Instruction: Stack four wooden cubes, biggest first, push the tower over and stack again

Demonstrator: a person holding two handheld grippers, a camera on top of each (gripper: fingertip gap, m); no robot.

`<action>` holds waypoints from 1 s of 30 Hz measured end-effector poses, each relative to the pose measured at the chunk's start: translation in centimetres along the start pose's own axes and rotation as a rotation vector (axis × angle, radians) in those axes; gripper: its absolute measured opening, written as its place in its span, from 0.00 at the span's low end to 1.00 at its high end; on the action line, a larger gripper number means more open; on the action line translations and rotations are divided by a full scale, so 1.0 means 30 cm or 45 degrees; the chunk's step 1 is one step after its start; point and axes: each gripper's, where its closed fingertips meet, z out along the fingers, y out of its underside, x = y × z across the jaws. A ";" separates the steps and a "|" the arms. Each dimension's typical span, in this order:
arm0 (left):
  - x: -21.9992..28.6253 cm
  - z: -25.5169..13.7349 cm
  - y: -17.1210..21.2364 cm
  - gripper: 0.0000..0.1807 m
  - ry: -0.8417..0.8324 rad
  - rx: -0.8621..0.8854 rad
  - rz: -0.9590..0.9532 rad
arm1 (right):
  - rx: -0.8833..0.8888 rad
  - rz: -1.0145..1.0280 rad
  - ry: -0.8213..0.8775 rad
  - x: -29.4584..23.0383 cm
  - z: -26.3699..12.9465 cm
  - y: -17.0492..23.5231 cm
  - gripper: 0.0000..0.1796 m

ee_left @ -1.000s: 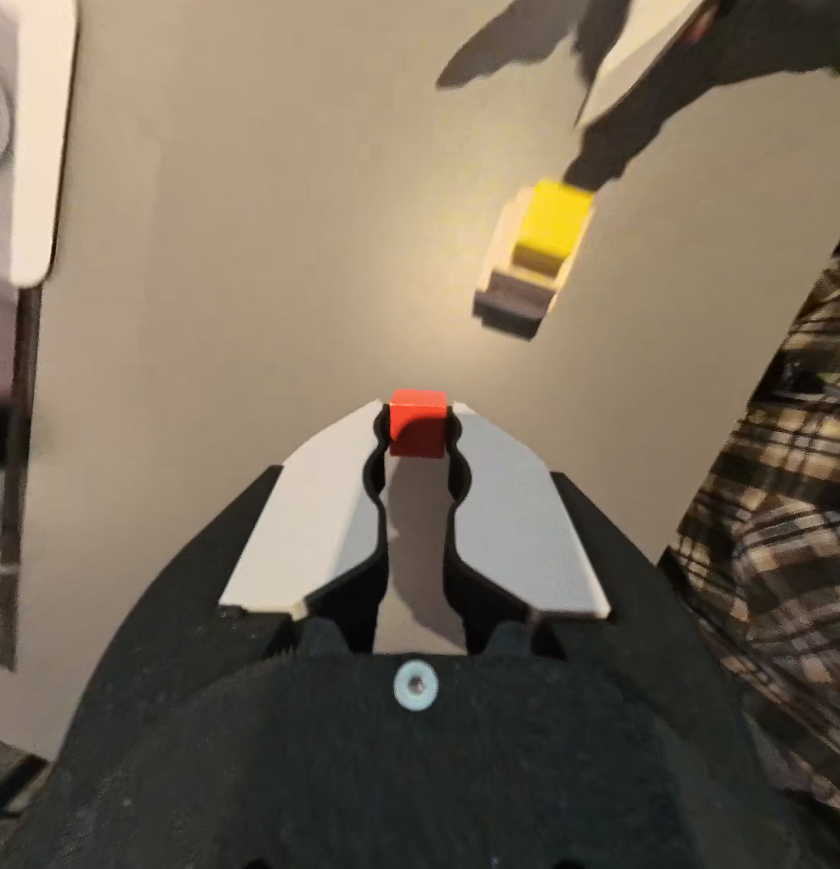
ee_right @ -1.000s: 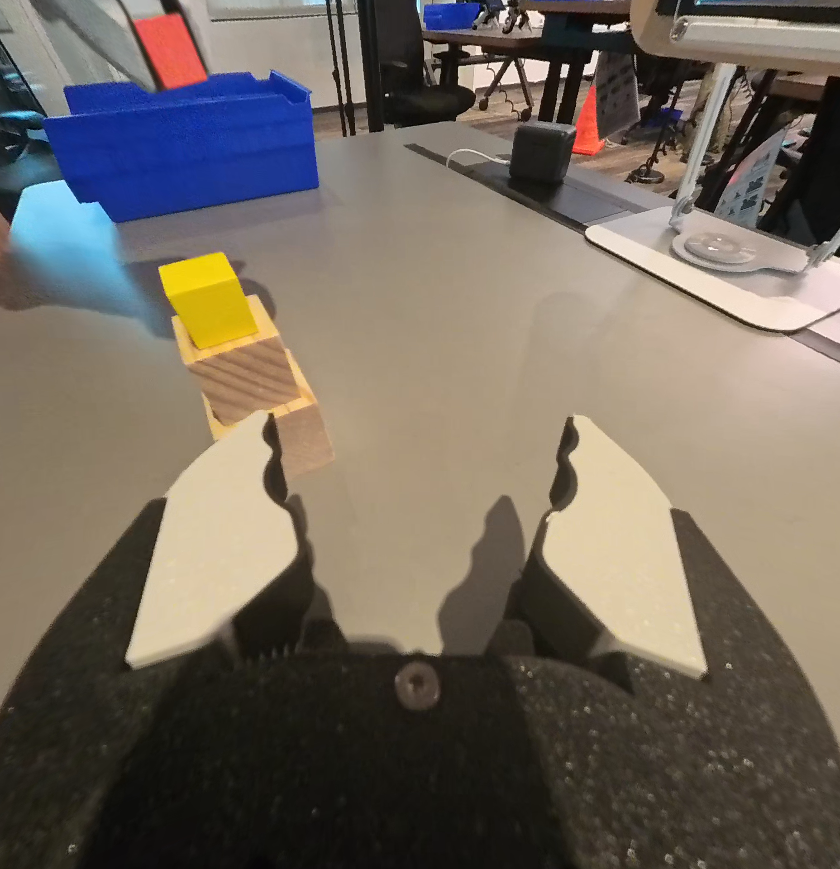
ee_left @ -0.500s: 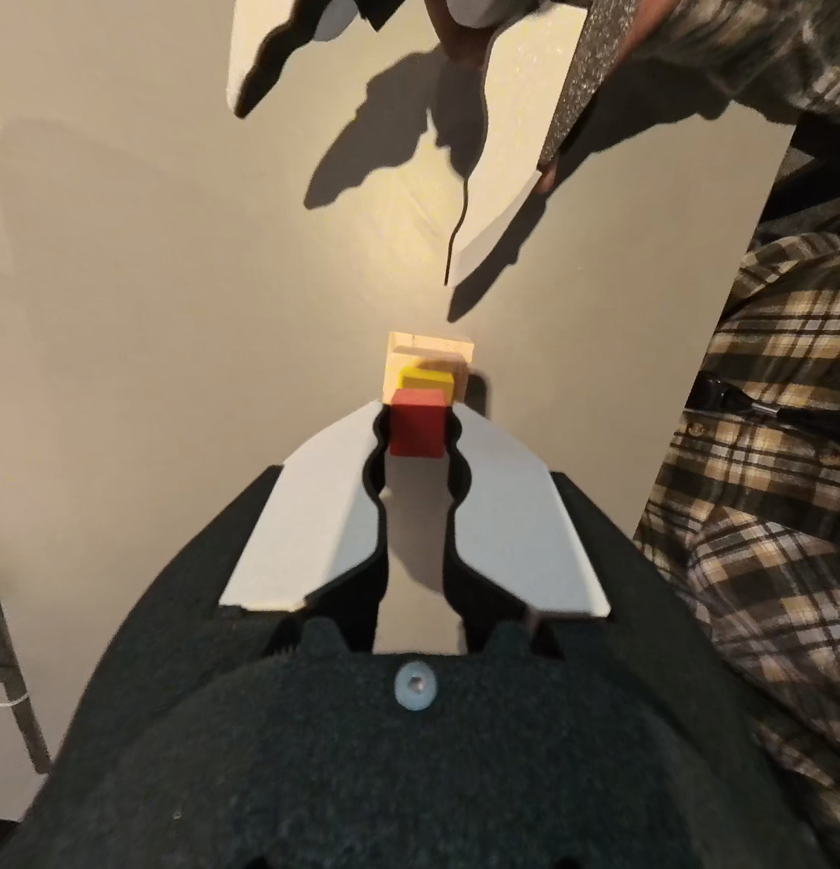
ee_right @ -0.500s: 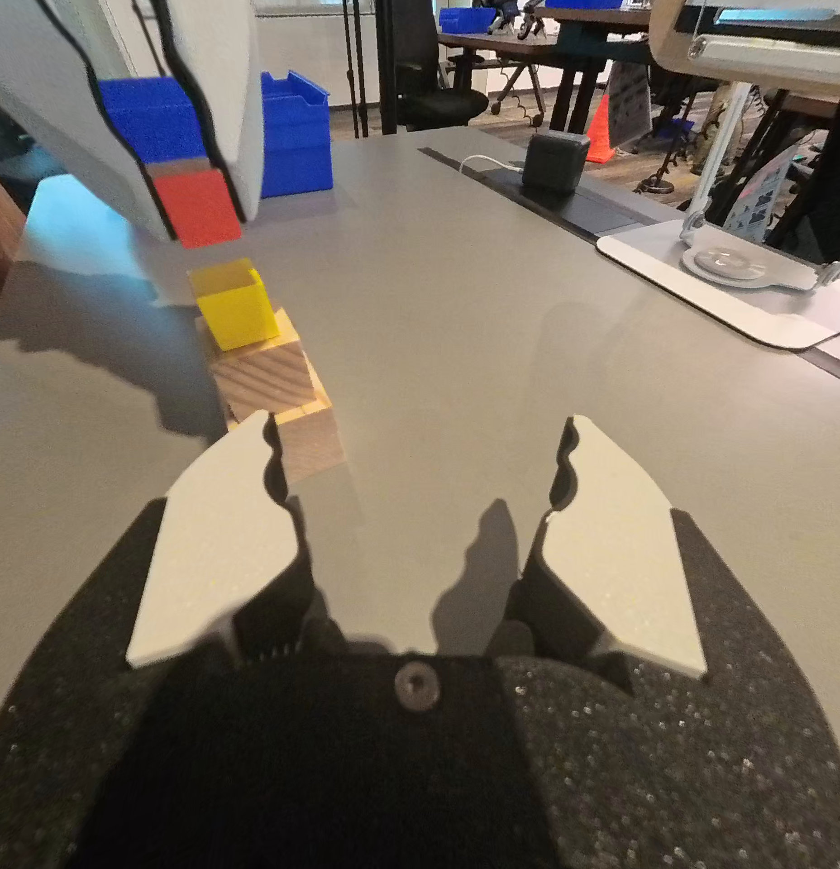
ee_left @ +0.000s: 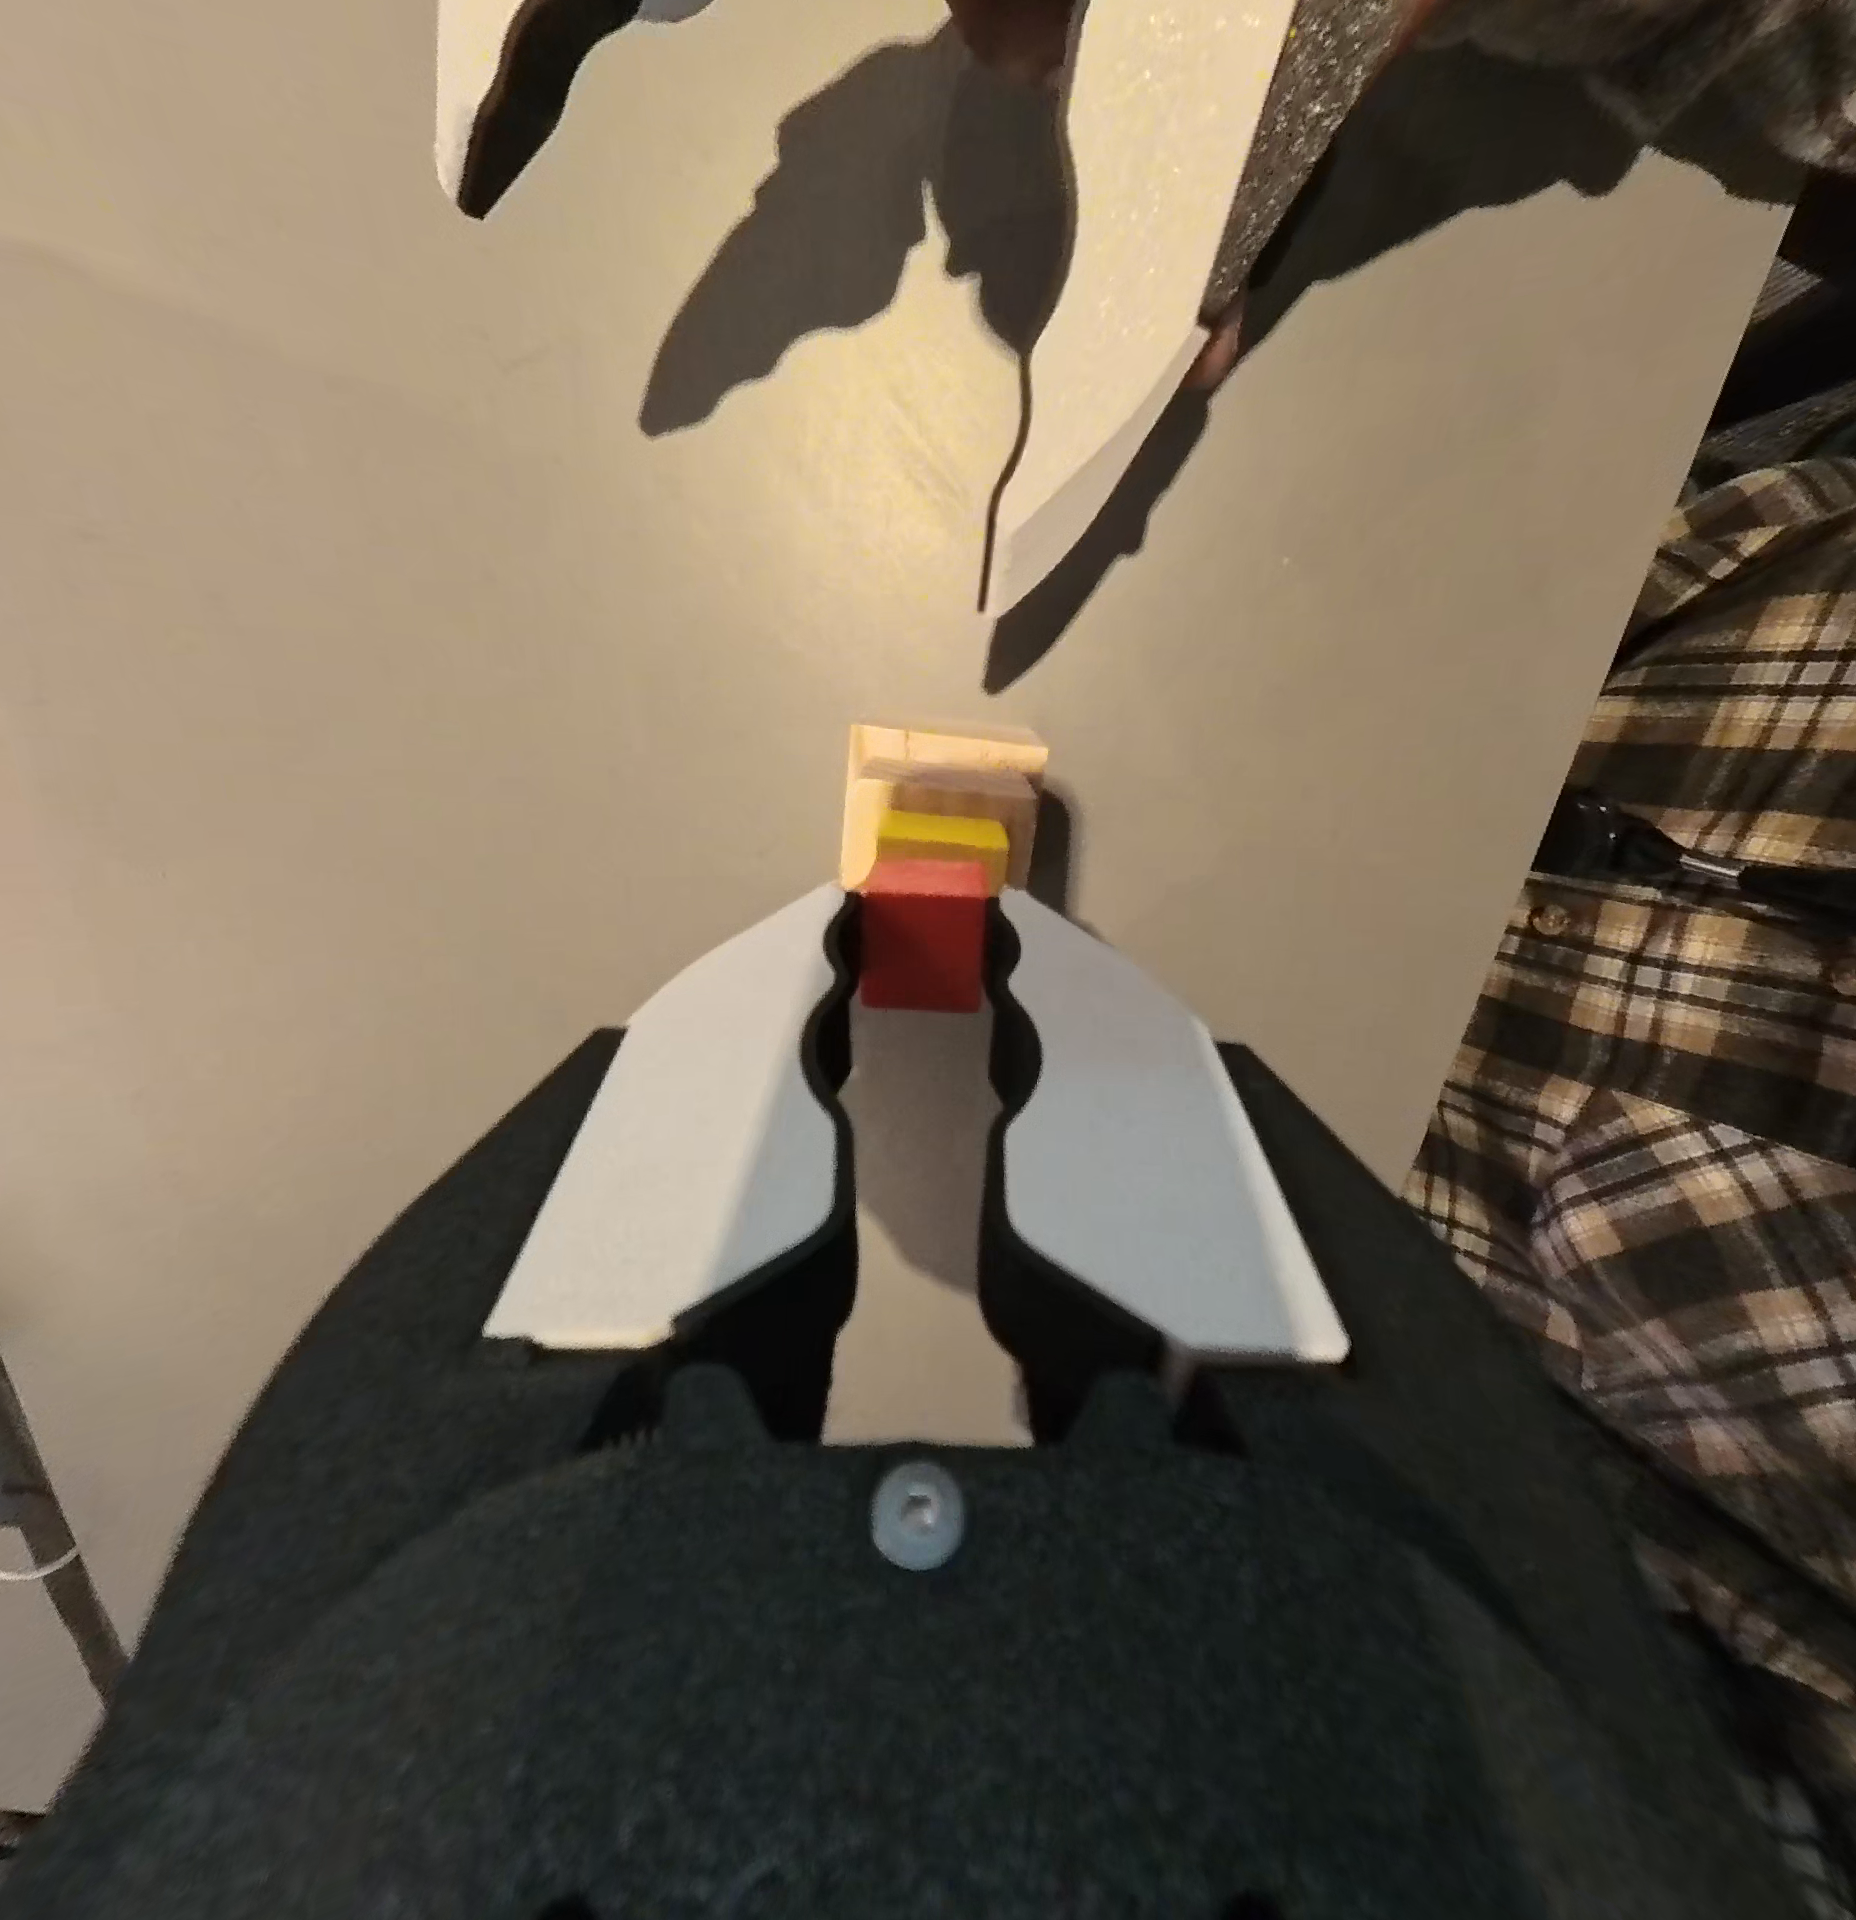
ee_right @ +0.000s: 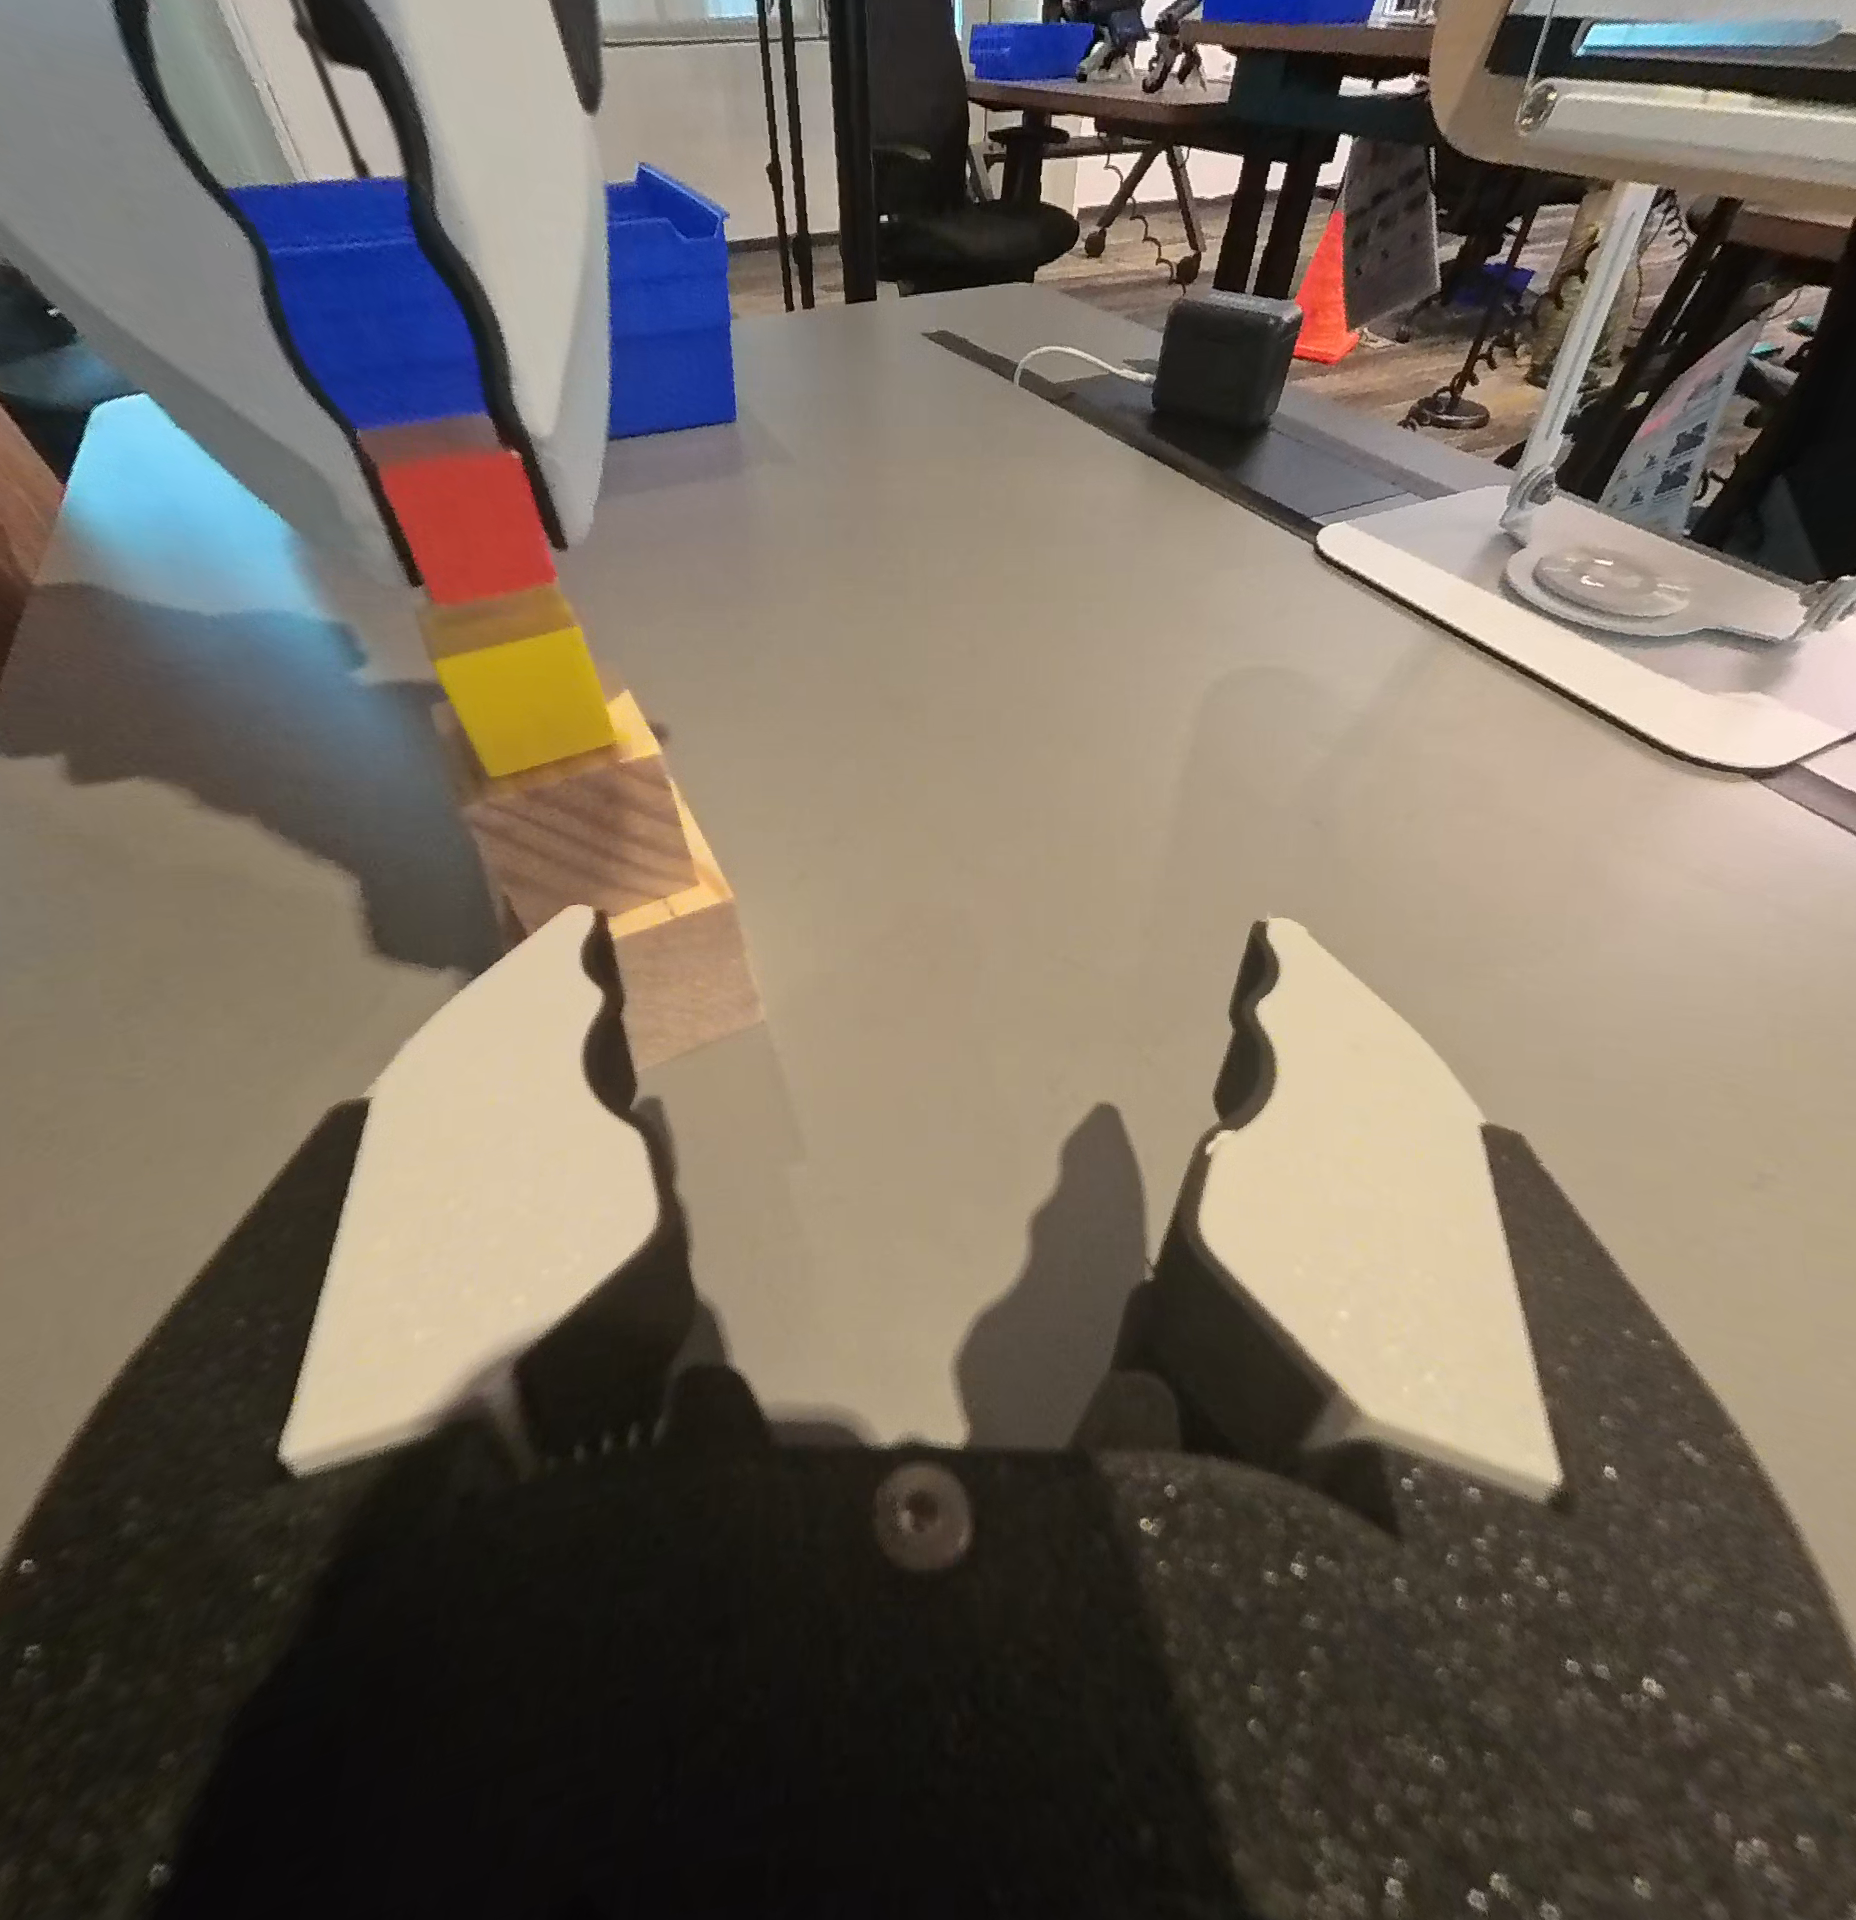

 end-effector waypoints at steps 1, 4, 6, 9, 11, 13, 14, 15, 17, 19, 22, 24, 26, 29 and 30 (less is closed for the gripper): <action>0.000 0.001 0.001 0.12 0.001 -0.001 0.006 | -0.001 -0.001 0.000 -0.001 0.000 0.000 0.61; 0.005 0.005 0.006 0.12 0.012 -0.014 0.035 | -0.006 0.000 -0.002 -0.001 0.002 0.003 0.62; 0.004 0.008 0.005 0.12 0.011 -0.018 0.041 | -0.005 0.000 -0.002 -0.001 0.001 0.002 0.61; 0.004 0.013 0.004 0.12 0.016 -0.022 0.043 | -0.006 0.003 -0.003 0.000 0.001 0.003 0.61; 0.006 0.015 0.004 0.12 0.025 -0.023 0.044 | -0.006 0.003 -0.002 0.001 0.001 0.004 0.61; 0.002 0.016 0.003 0.12 0.019 -0.018 0.044 | -0.006 0.004 -0.003 0.000 0.001 0.004 0.61; 0.003 0.015 0.001 0.12 0.025 -0.016 0.042 | -0.007 0.003 -0.003 0.000 0.001 0.004 0.61; 0.002 0.015 0.001 0.12 0.025 -0.015 0.041 | -0.008 0.003 -0.003 0.000 0.001 0.004 0.61; -0.001 0.016 0.005 0.12 0.024 -0.022 0.043 | -0.007 0.002 -0.004 0.000 0.001 0.004 0.61; -0.002 0.020 0.008 0.12 0.030 -0.027 0.033 | -0.007 0.004 -0.002 0.001 0.001 0.004 0.61; 0.000 0.020 0.007 0.12 0.042 -0.017 0.026 | -0.004 0.005 -0.004 0.000 0.000 0.003 0.61; 0.000 0.021 0.008 0.12 0.042 -0.015 0.025 | -0.008 0.003 -0.004 0.000 0.001 0.004 0.61; 0.000 0.021 0.009 0.12 0.042 -0.018 0.026 | -0.010 0.006 -0.007 -0.001 0.002 0.006 0.61; 0.002 0.022 0.009 0.12 0.038 -0.019 0.035 | -0.008 0.006 -0.004 0.001 0.001 0.005 0.61; 0.002 0.022 0.008 0.12 0.039 -0.019 0.037 | -0.008 0.009 -0.004 0.002 0.001 0.005 0.61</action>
